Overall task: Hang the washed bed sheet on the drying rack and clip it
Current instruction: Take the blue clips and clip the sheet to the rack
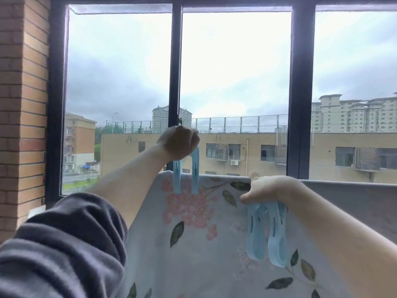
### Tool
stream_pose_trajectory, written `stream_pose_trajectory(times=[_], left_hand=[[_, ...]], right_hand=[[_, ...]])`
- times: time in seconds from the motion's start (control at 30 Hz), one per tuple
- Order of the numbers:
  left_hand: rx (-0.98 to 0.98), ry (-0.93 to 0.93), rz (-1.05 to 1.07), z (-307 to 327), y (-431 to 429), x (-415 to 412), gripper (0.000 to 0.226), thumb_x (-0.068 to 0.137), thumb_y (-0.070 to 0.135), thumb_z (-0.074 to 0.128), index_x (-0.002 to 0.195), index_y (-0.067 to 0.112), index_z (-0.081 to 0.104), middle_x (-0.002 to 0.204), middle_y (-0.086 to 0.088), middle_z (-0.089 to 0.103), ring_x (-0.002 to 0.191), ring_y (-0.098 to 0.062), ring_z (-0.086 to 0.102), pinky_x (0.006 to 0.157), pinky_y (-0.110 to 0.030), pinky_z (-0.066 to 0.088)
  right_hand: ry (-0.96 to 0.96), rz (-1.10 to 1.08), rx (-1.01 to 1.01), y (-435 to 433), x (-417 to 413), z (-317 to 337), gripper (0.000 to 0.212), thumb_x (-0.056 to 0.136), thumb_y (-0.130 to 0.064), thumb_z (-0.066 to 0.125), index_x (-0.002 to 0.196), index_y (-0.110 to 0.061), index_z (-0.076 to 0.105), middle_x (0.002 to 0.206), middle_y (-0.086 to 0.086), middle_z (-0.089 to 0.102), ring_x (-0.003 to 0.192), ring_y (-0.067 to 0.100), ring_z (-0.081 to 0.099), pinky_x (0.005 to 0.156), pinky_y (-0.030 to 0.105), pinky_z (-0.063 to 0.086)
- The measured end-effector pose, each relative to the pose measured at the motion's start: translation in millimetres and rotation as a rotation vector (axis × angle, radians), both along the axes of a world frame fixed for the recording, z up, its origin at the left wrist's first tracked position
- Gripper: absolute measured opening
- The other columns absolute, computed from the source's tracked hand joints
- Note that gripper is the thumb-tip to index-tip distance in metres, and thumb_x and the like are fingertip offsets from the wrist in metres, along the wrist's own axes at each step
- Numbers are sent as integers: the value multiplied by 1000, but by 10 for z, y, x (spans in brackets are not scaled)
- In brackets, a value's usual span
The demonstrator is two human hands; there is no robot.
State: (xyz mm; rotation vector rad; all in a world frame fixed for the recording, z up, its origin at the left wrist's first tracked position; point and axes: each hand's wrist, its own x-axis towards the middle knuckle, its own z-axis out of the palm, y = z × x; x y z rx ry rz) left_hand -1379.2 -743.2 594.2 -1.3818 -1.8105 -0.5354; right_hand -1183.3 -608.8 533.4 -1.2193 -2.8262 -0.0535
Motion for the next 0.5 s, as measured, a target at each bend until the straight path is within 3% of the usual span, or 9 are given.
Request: stream_pose_trajectory(times=[0.1,0.23,0.27,0.33,0.4,0.5], left_hand=[[-182,-94,47,69,7,20,39,101,24,24,73,13,48,65,-2,47,64,-23,50,60,-36,45],[-291,-174,44,61,-29,-29,57,100,39,14,85,4,56,84,-13,60,84,-31,61,75,-37,52],[-242,-154,60,34,-45,18,51,100,36,19,87,4,56,86,-13,62,83,-29,62,73,-35,51],[45,-80,65,-73,-80,150,33,98,27,35,100,7,61,98,-8,66,85,-22,62,76,-29,48],[299,51,21,-282,-119,357,23,92,20,48,108,12,62,108,-2,65,96,-17,59,94,-28,38],[200,223,-40,-679,-10,566,29,86,19,53,114,15,60,118,2,61,111,-14,55,117,-38,20]], right_hand=[[2,12,-13,-2,3,-15,87,82,-54,47,147,-14,6,107,5,50,92,23,50,62,27,36],[10,28,-32,-45,55,-2,85,83,-54,47,147,-15,6,115,7,53,92,22,49,72,29,37],[6,30,-33,-59,68,-5,85,84,-53,47,148,-14,5,113,7,52,92,21,47,73,29,36],[8,45,-19,-82,83,-15,86,84,-53,47,148,-14,4,109,5,51,91,21,47,68,27,36],[45,67,-17,-82,116,-36,86,83,-53,47,148,-19,3,119,8,54,90,22,50,64,27,36],[177,123,-67,-110,244,-130,87,85,-55,47,149,-33,-8,130,10,49,88,20,53,75,28,42]])
